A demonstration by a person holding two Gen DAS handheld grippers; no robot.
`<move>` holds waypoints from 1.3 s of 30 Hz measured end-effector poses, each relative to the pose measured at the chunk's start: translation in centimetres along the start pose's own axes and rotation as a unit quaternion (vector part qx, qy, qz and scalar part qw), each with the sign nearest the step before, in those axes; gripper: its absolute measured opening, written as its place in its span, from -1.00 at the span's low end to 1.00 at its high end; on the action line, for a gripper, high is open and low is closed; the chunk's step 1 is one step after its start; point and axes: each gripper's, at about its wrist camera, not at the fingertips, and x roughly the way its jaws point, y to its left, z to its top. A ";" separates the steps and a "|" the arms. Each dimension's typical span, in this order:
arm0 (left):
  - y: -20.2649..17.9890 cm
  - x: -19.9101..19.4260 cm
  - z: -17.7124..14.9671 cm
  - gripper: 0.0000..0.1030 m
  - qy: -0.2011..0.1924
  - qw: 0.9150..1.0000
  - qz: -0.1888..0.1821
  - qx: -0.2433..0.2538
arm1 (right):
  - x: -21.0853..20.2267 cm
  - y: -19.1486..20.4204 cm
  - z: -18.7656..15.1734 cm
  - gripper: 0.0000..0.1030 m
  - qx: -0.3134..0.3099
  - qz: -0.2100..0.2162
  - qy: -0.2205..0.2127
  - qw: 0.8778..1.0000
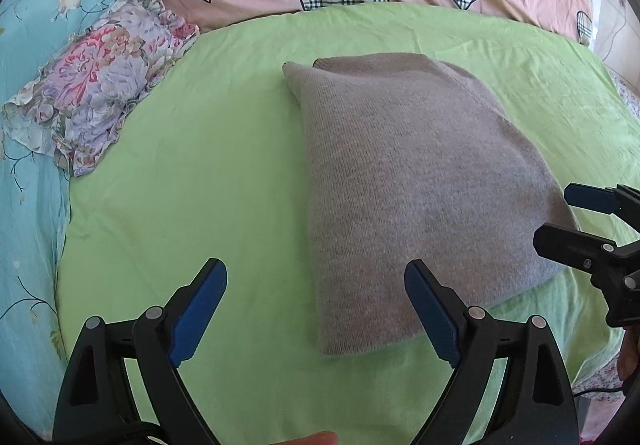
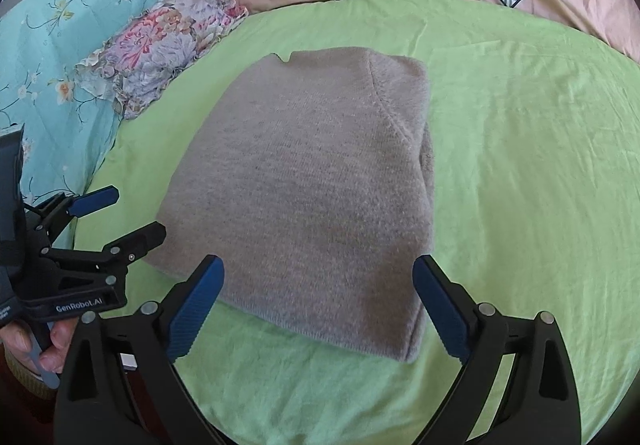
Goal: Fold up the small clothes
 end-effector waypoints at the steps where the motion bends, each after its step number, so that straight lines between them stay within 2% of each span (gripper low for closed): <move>1: 0.0 0.1 0.2 0.80 -0.001 1.000 0.003 -0.001 | 0.1 0.0 0.3 0.85 0.002 0.002 -0.002 1.000; 6: 0.1 0.5 0.5 0.84 0.002 1.000 0.003 -0.003 | 0.6 0.1 0.9 0.86 0.004 0.002 -0.003 1.000; 20: 0.0 -0.2 0.7 0.86 0.011 1.000 0.020 0.011 | 0.9 0.2 1.2 0.86 0.000 0.005 0.038 0.999; 39: -0.3 -0.3 0.9 0.88 0.012 1.000 0.017 0.013 | 1.2 0.3 0.9 0.87 0.003 0.006 0.047 0.999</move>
